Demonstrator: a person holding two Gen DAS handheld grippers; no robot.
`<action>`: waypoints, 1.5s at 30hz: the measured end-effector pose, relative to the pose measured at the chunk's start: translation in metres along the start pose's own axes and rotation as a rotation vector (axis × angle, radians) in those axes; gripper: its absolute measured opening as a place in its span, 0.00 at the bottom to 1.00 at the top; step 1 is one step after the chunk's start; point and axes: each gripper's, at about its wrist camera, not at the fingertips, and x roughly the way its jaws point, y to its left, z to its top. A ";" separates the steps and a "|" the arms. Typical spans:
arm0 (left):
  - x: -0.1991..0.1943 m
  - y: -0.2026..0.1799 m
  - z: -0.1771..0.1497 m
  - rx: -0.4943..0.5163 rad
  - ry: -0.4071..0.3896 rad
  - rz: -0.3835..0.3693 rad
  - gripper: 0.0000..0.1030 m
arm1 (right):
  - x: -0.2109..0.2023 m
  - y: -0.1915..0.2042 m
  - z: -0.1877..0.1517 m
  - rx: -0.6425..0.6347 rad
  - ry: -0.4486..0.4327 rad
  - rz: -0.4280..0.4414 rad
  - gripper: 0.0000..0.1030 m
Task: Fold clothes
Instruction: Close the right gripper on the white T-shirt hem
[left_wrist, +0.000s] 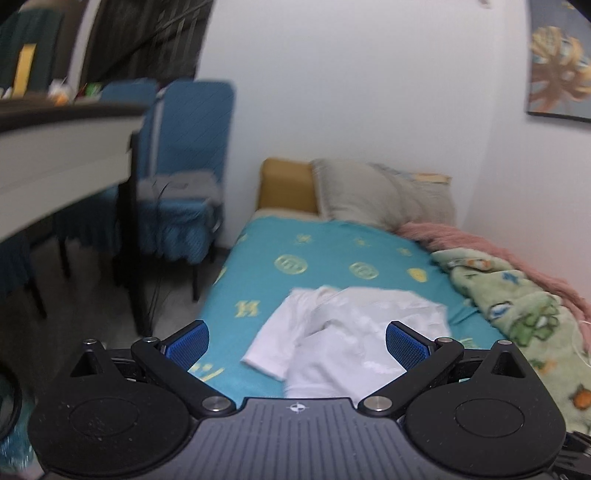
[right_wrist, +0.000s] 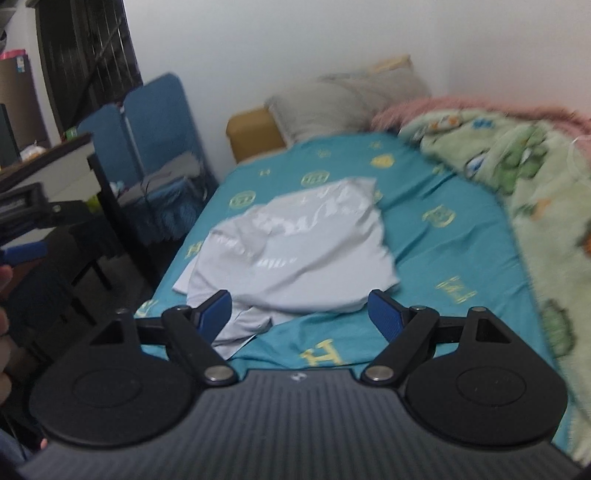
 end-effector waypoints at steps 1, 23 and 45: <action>0.005 0.009 -0.002 -0.002 0.017 0.003 1.00 | 0.018 0.003 0.000 -0.002 0.034 -0.001 0.74; 0.152 0.005 -0.103 0.079 0.417 -0.096 0.76 | 0.130 0.013 0.008 -0.116 0.073 -0.033 0.07; 0.017 0.055 -0.032 -0.059 -0.111 0.147 0.02 | -0.060 -0.022 0.042 0.030 -0.232 0.105 0.07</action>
